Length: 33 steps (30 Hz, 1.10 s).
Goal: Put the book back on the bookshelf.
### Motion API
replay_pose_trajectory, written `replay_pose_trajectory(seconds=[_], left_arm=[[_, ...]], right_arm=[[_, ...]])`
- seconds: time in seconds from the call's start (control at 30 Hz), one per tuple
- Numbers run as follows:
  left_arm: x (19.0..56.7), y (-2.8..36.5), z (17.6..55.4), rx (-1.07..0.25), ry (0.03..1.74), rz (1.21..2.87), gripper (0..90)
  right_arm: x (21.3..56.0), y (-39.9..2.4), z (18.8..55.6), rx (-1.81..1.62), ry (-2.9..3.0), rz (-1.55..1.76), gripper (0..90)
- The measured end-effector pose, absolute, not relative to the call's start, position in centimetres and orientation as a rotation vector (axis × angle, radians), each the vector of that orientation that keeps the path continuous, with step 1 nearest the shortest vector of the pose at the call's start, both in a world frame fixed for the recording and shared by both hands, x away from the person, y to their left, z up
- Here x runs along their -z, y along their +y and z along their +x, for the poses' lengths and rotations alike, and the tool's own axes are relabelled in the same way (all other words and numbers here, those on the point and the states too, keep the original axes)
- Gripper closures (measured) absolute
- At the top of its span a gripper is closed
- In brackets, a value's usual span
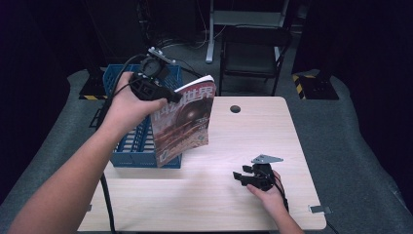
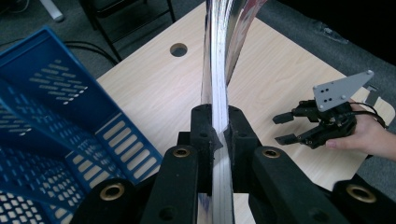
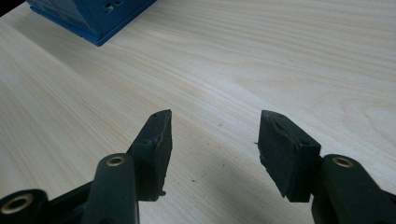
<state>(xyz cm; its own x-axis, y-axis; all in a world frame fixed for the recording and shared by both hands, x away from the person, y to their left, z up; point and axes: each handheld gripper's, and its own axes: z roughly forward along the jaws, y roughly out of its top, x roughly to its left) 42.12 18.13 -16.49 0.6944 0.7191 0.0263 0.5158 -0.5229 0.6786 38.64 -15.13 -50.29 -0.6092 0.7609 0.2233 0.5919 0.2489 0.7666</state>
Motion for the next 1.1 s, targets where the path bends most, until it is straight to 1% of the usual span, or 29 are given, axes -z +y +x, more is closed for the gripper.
replay_pose_trajectory(seconds=[0.6, 0.87, 1.1], left_arm=[[16.1, 22.1, 42.6, -0.418, 1.097, 2.148, 83.9], [16.0, 24.4, 43.2, -0.443, 1.176, 2.1, 83.9], [16.3, 26.6, 43.9, -0.437, 1.252, 2.058, 83.8]], right_arm=[[50.3, -15.1, 38.6, -1.289, 2.318, 1.28, 44.6], [50.3, -15.1, 38.6, -1.289, 2.312, 1.281, 44.5], [50.4, -15.0, 38.5, -1.285, 2.319, 1.293, 44.6]])
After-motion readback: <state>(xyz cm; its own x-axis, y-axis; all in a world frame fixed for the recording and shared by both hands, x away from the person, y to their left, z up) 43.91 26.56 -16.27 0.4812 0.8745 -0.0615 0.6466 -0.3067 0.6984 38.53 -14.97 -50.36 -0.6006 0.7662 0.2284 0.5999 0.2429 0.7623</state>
